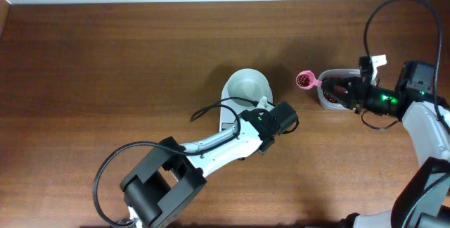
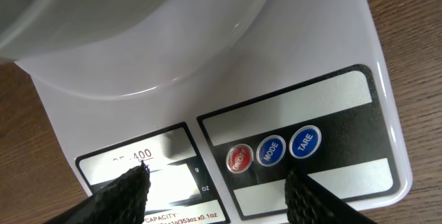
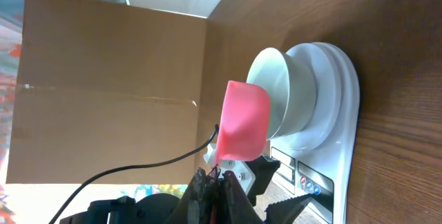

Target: Scoop and weigh 50g on scale

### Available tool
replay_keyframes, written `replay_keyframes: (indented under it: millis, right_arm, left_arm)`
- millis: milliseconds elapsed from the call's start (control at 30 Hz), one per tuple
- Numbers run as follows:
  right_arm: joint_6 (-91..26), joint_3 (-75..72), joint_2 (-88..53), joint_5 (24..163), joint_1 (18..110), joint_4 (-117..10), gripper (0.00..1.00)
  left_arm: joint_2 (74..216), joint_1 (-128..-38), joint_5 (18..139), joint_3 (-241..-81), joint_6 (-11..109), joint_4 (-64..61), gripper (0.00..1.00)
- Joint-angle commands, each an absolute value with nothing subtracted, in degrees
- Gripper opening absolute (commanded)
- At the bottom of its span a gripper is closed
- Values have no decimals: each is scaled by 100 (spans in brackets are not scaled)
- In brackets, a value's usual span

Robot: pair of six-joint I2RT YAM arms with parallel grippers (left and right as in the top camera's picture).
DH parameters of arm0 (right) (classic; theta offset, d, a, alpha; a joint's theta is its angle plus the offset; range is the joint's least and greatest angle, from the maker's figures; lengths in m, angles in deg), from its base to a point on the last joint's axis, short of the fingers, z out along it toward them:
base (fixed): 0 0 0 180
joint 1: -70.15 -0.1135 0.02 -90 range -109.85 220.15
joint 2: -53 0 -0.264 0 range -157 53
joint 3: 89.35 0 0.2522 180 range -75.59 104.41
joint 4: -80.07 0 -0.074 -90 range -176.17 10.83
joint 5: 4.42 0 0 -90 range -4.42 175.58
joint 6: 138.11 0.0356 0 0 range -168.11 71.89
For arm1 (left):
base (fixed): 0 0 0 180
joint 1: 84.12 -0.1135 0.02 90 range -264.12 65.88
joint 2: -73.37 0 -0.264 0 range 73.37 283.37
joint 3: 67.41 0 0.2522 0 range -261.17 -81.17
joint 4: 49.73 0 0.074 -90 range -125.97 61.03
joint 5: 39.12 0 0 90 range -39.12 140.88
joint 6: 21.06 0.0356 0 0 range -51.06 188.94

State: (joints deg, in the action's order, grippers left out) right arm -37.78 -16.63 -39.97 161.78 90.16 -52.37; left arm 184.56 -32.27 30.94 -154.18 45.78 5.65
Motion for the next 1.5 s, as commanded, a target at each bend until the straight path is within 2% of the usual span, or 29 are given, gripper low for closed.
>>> replay_keyframes:
  millis: [0,133,200,267,367,400,467,567,600,733,833,1467]
  right_arm:
    - [-3820,-1720,-4027,16338,8966,-5256,4]
    - [-3824,-1720,-4027,16313,8966,-5258,4]
    - [-3824,-1720,-4027,16292,8966,-5287,4]
    - [-3824,-1720,-4027,16294,8966,-5302,4]
    - [-3824,-1720,-4027,16294,8966,-5363,4]
    - [-3822,-1720,-4027,16296,8966,-5411,4]
    - [-3820,-1720,-4027,16296,8966,-5407,4]
    - [-3822,-1720,-4027,16294,8966,-5409,4]
    - [-3822,-1720,-4027,16294,8966,-5409,4]
    - [-3822,-1720,-4027,16294,8966,-5409,4]
    - [-3822,-1720,-4027,16294,8966,-5409,4]
    - [-3824,-1720,-4027,16180,8966,-5409,4]
  left_arm:
    - [18555,-3225,3212,-15337,4587,627,66]
    - [18555,-3225,3404,-15337,4589,565,66]
    - [18555,-3225,3415,-15337,4589,552,54]
    - [18555,-3225,3413,-15337,4592,522,50]
    - [18555,-3225,3479,-15337,4589,585,36]
    - [18555,-3222,3511,-15337,4589,539,29]
    - [18555,-3225,3503,-15337,4592,526,28]
    - [18555,-3225,3500,-15337,4592,528,11]
    - [18555,-3225,3500,-15337,4592,526,9]
    - [18555,-3225,3487,-15337,4592,515,6]
    - [18555,-3225,3385,-15337,4592,502,0]
    - [18382,-3225,3153,-15621,4594,452,0]
